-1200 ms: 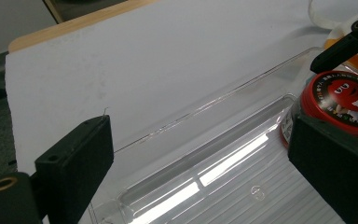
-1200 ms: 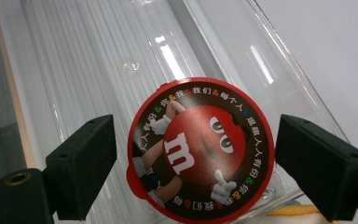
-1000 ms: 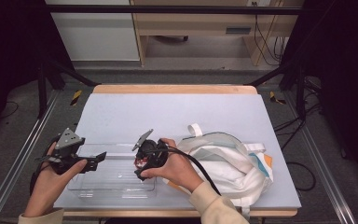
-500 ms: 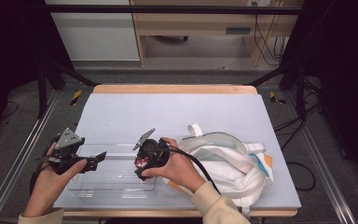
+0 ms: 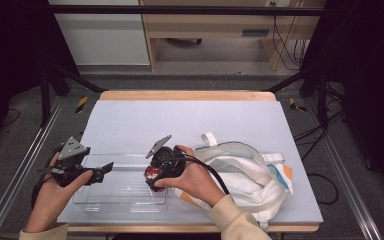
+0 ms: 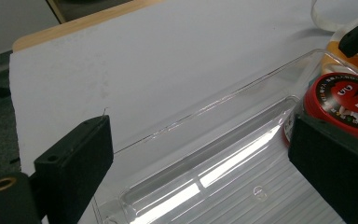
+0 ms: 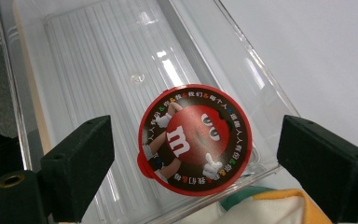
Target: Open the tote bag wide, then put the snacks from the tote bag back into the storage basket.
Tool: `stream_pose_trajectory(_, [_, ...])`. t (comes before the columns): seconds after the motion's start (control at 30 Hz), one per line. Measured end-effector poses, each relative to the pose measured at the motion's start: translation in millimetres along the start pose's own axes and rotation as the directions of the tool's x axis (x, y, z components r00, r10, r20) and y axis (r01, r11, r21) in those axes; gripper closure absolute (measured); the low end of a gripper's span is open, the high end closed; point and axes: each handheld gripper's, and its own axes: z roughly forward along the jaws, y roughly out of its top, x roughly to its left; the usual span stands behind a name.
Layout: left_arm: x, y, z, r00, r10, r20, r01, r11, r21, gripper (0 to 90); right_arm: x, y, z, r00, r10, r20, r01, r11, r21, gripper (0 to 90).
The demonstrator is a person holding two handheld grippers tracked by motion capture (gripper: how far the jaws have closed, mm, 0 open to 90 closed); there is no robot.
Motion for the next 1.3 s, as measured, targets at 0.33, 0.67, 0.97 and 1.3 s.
stream_pose_trajectory(0.33, [-0.5,0.4,0.4,1.0,-0.005,0.0,0.005,1.0,-0.005,6.5,-3.8,-1.4,-12.6,0.9997,0.023,0.005,-0.023,0.999,-0.041,11.1])
stream_pose_trajectory(0.67, [-1.6,1.0,0.6,1.0,0.006,0.003,-0.006,1.0,-0.001,6.3,-10.6,-5.4,-27.9,0.9988,0.045,0.021,-0.043,0.995,-0.086,9.9])
stream_pose_trajectory(0.97, [-2.4,1.1,1.2,1.0,0.003,0.004,-0.003,1.0,-0.004,6.3,-15.2,-9.4,-38.2,0.9974,0.064,0.034,-0.06,0.992,-0.113,9.7])
stream_pose_trajectory(1.3, [-4.4,2.3,-0.2,1.0,0.007,0.001,-0.007,0.9999,-0.015,6.1,-23.7,-15.6,-58.2,0.9926,0.095,0.075,-0.081,0.982,-0.171,9.1])
